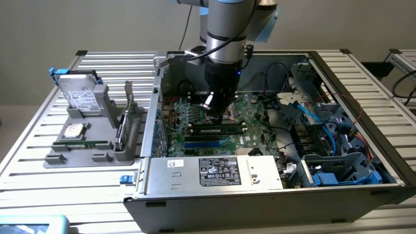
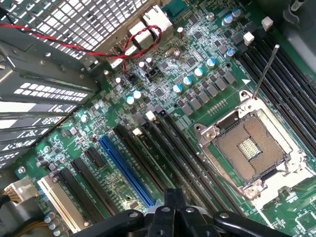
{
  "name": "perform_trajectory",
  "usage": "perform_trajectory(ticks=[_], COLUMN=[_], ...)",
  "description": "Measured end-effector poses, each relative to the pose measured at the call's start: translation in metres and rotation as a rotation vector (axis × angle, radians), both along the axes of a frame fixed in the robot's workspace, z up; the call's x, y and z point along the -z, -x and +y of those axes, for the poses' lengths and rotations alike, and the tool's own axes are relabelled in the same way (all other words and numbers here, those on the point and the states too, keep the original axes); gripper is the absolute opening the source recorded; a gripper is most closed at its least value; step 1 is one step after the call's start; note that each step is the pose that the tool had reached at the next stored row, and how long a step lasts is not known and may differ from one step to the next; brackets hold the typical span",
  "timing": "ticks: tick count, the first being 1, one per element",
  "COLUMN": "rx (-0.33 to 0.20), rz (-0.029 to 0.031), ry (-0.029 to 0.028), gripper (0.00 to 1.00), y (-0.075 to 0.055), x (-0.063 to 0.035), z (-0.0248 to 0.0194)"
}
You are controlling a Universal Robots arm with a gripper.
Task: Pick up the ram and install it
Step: 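Press down the ram until it locks into place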
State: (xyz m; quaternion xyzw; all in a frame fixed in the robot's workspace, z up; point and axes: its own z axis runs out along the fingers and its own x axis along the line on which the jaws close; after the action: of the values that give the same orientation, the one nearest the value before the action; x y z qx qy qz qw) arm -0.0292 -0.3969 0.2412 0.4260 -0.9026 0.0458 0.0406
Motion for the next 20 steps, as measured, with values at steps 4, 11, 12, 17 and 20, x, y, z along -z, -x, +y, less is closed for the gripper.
perform_trajectory(ticks=[4,11,12,17,20], rx=[0.03,0.086,0.094,0.14,0.171], rz=[-0.0148,-0.0442,-0.0478,-0.0614,-0.0661], ry=[0.0116,0.018,0.0184,0.0193,0.0199], gripper=[0.11,0.11,0.11,0.11,0.11], y=[0.0,0.0,0.0,0.0,0.0], x=[0.0,0.0001,0.0,0.0,-0.0001], z=[0.0,0.0001,0.0,0.0,0.0])
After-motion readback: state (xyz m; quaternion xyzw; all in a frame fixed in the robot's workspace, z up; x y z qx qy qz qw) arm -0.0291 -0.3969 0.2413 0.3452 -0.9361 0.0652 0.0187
